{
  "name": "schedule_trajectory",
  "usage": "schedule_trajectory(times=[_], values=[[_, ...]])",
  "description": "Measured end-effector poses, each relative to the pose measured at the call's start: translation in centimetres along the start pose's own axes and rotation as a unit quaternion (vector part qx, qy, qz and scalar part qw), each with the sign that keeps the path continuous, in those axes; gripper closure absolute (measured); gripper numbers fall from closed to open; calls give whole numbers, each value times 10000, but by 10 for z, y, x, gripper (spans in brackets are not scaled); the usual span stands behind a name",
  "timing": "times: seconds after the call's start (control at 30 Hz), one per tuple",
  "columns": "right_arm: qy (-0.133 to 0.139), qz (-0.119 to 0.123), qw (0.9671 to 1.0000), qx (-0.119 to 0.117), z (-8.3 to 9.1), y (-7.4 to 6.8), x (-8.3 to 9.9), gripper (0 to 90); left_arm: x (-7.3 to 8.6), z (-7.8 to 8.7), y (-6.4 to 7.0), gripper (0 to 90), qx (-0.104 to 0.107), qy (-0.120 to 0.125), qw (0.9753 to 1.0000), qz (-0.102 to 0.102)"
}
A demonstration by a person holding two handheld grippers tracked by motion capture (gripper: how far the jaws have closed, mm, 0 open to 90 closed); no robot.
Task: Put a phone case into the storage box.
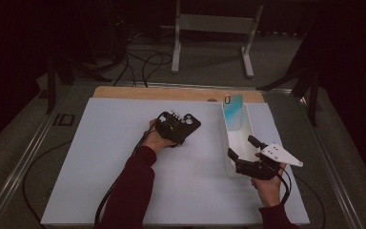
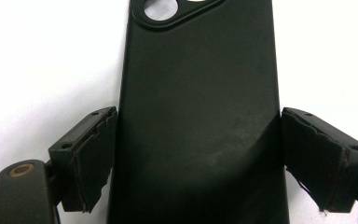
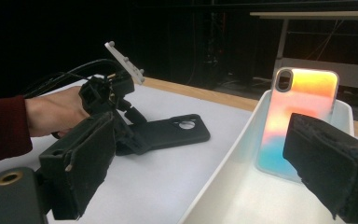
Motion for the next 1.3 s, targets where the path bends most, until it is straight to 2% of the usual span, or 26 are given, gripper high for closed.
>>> schedule_trajectory(times=[0.27, 0.4, 0.87, 1.0, 1.13, 1.17, 1.3], values=[[44, -36, 10000, 22, 2, 2, -1, 88, 0, 2, 1, 164, 14, -40, 10000, -22], [35, -21, 10000, 31, 1, 2, -1, 88, 2, 6, 3, 165, -38, -34, 9999, -129], [39, -70, 10000, 2, 1, 2, -1, 88, -2, 37, 3, 161, -140, 414, 9989, -145], [-40, -61, 10000, 13, 0, 1, -1, 88, -2, 51, 6, 160, -149, 631, 9978, -157], [-76, -55, 10000, 18, -1, 1, -1, 88, -2, 56, 7, 160, -169, 666, 9974, -225], [-96, -55, 9999, 17, -2, 1, -1, 88, -2, 66, 11, 159, -204, 769, 9963, -324], [-124, -74, 9999, 12, -3, 1, -1, 88, -2, 75, 14, 159, -225, 893, 9950, -382]])
Point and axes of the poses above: each handheld gripper's, and its own axes: z roughly backward along the jaws, x roughly out of its underside, y roughly to its right, the point moved 2 cm from there along -z, roughly forward along the jaws, and after that the axes turned 5 degrees about -z, right-handed, at the moved point
